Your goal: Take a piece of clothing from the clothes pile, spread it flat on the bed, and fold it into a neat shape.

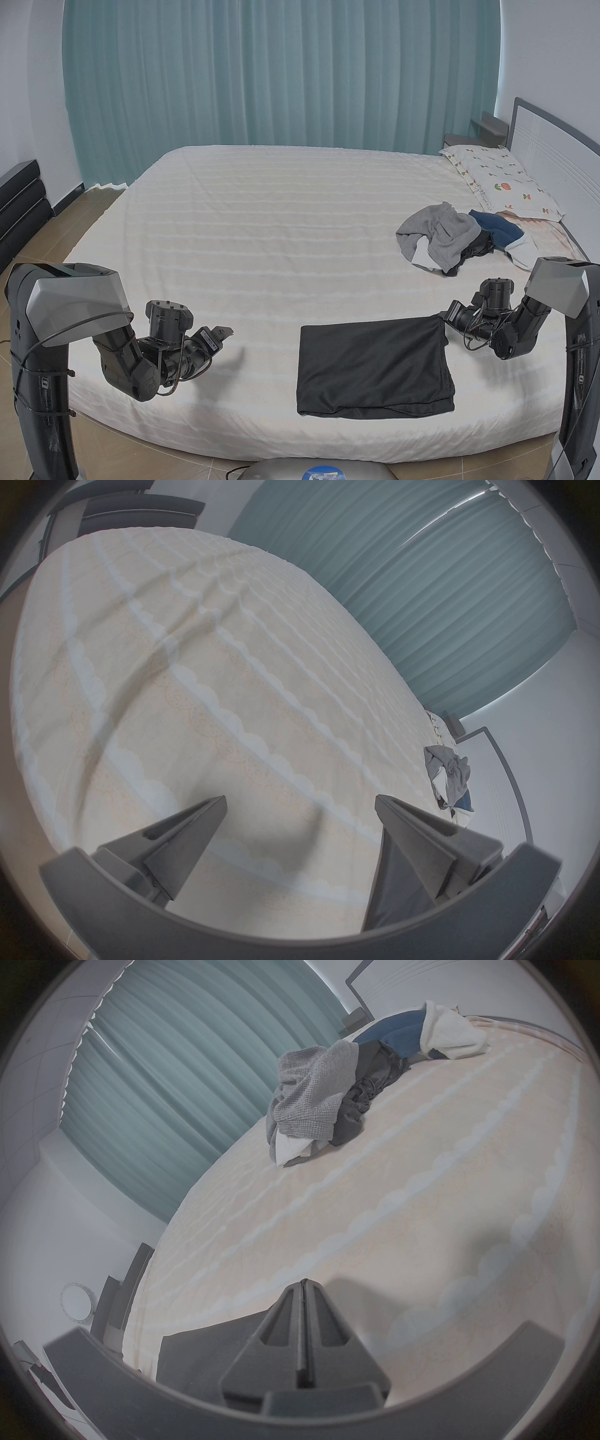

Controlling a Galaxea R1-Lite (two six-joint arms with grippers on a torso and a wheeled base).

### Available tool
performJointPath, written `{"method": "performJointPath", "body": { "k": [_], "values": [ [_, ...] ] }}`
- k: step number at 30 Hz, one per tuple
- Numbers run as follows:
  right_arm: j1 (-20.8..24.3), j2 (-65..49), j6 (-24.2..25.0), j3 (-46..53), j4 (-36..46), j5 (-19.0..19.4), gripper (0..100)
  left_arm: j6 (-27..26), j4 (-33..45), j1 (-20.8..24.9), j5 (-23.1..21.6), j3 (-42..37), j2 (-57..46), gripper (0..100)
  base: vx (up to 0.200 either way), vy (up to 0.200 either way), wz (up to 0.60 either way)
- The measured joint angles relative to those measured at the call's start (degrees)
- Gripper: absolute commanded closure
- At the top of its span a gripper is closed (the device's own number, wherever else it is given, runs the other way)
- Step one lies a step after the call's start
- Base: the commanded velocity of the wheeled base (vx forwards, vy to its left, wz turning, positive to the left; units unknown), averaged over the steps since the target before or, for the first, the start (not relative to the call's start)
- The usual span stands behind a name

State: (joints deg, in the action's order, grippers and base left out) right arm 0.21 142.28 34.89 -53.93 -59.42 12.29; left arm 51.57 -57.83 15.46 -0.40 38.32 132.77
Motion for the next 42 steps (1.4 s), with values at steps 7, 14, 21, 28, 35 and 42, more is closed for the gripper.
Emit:
{"method": "performJointPath", "body": {
  "k": [7, 14, 21, 28, 35, 42],
  "values": [
    [0.34, 0.22, 0.02, -0.20, 0.00, 0.20, 0, 0.00, 0.00, 0.00, 0.02, 0.00, 0.00, 0, 0.000, 0.000, 0.00],
    [0.30, -0.93, 0.15, 2.26, -0.88, 1.32, 0, 0.00, 0.02, 0.00, 0.00, 0.00, 0.00, 0, 0.000, 0.000, 0.00],
    [0.20, -6.56, -0.05, 13.36, -3.29, 5.41, 0, 0.00, 0.02, 0.00, 0.02, 0.00, 0.00, 0, 0.000, 0.000, 0.00],
    [0.73, -13.01, -0.90, 29.46, -7.28, 10.15, 0, 0.00, 0.02, 0.00, 0.05, 0.00, 0.00, 0, 0.000, 0.000, 0.00],
    [2.11, -16.59, -1.78, 38.28, -10.98, 11.74, 0, -0.02, -0.05, 0.00, 0.05, 0.00, 0.04, 0, 0.000, 0.000, 0.00],
    [4.06, -15.76, -5.45, 40.95, -11.25, 10.64, 100, -0.09, -0.09, 0.00, 0.07, 0.00, 0.20, 0, 0.000, 0.000, 0.00]
  ]
}}
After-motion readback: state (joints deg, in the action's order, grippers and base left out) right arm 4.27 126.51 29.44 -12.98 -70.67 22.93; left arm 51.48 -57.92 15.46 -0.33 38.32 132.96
